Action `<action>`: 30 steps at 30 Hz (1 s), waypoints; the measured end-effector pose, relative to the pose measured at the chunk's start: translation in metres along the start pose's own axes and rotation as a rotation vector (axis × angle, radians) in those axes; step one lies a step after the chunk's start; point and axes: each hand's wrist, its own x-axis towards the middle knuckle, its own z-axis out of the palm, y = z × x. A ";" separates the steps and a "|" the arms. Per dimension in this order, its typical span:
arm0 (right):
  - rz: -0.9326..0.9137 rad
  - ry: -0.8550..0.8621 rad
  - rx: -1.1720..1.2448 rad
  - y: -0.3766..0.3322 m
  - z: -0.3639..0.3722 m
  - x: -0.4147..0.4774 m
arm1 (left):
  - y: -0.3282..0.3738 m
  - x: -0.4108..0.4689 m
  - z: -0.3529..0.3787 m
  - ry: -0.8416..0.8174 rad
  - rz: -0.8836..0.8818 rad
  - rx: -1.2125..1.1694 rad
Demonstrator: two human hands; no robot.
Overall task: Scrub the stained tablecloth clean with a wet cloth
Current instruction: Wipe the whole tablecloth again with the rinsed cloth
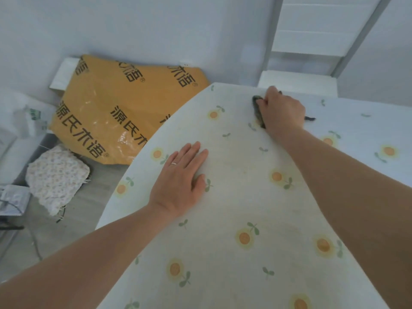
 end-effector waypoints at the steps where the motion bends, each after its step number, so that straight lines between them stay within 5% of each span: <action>1: 0.075 0.050 -0.009 0.022 -0.006 0.000 | -0.001 -0.001 0.000 0.000 -0.003 -0.005; 5: 0.378 0.158 -0.040 0.077 -0.028 -0.002 | -0.001 -0.001 0.001 0.019 0.009 -0.017; 9: 0.546 0.171 0.029 0.038 -0.017 0.003 | -0.001 -0.001 0.002 0.030 -0.003 -0.037; 15: 0.067 -0.048 0.129 -0.091 0.021 -0.017 | -0.006 -0.002 0.000 0.033 0.001 -0.031; 20: -0.228 -0.158 0.071 -0.071 0.014 -0.062 | 0.000 0.000 0.003 0.034 0.009 -0.031; 25: 0.183 0.107 -0.028 0.011 -0.008 -0.025 | -0.002 0.001 0.005 0.054 0.025 -0.035; 30: 0.434 0.155 -0.014 -0.016 0.009 0.018 | -0.003 0.000 0.005 0.067 0.020 -0.049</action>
